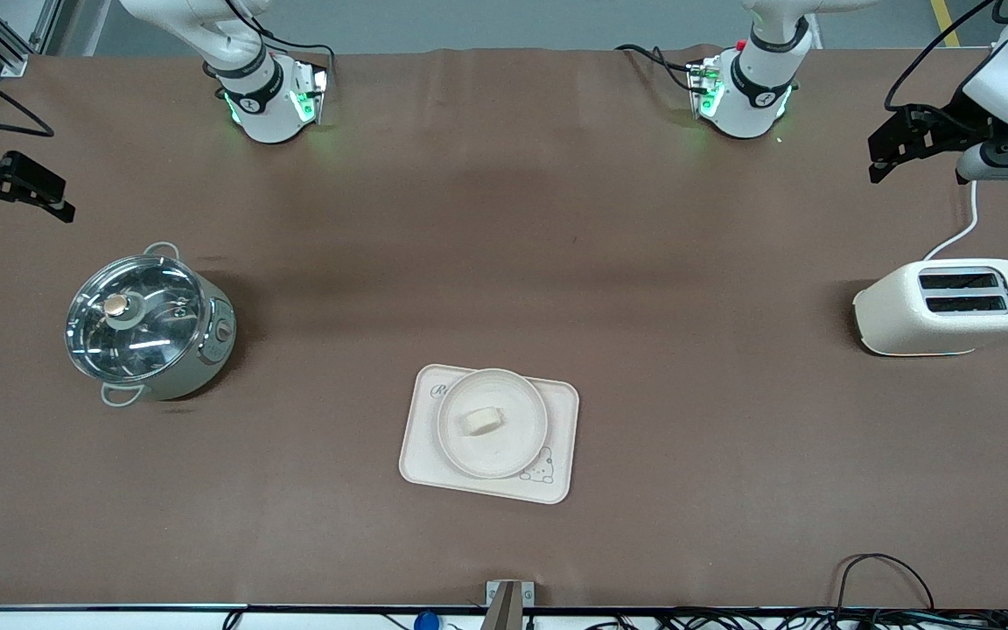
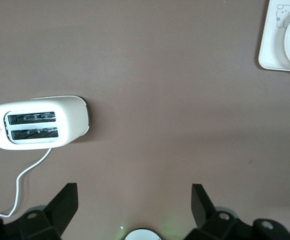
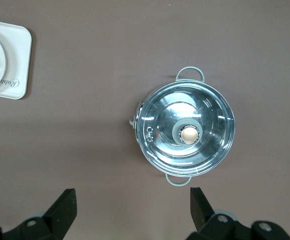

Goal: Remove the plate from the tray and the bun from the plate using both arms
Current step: 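Move the right gripper toward the white plate on the tray, then grasp the rim of the white plate with the right gripper, then lift the plate off the tray and set it beyond the tray, then retract the right gripper while the left gripper reaches the bun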

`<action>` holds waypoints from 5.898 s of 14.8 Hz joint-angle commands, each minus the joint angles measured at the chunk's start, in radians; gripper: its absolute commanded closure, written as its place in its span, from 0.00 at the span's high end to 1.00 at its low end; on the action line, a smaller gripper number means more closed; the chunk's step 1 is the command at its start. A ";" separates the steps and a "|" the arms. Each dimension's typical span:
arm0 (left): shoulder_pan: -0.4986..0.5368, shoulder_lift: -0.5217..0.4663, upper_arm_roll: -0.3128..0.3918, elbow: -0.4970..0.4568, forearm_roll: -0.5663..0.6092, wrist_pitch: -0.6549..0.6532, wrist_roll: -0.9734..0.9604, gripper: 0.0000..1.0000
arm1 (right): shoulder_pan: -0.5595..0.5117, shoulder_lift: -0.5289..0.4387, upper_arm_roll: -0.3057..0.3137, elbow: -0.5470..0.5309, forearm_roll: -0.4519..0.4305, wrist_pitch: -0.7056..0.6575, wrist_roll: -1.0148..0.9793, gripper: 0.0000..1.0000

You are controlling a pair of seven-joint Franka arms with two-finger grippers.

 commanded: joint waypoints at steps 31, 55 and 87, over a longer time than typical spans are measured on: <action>0.011 0.069 0.003 0.090 -0.003 -0.012 0.005 1.00 | 0.478 0.962 0.020 0.171 0.951 1.049 0.101 0.55; 0.006 0.086 -0.006 0.085 -0.060 -0.074 0.002 1.00 | 0.783 0.525 0.035 -0.547 1.076 1.289 -0.102 0.02; -0.702 0.782 -0.027 -0.046 0.084 0.784 -1.169 0.78 | 0.071 0.338 -0.022 0.154 0.090 0.116 -0.191 1.00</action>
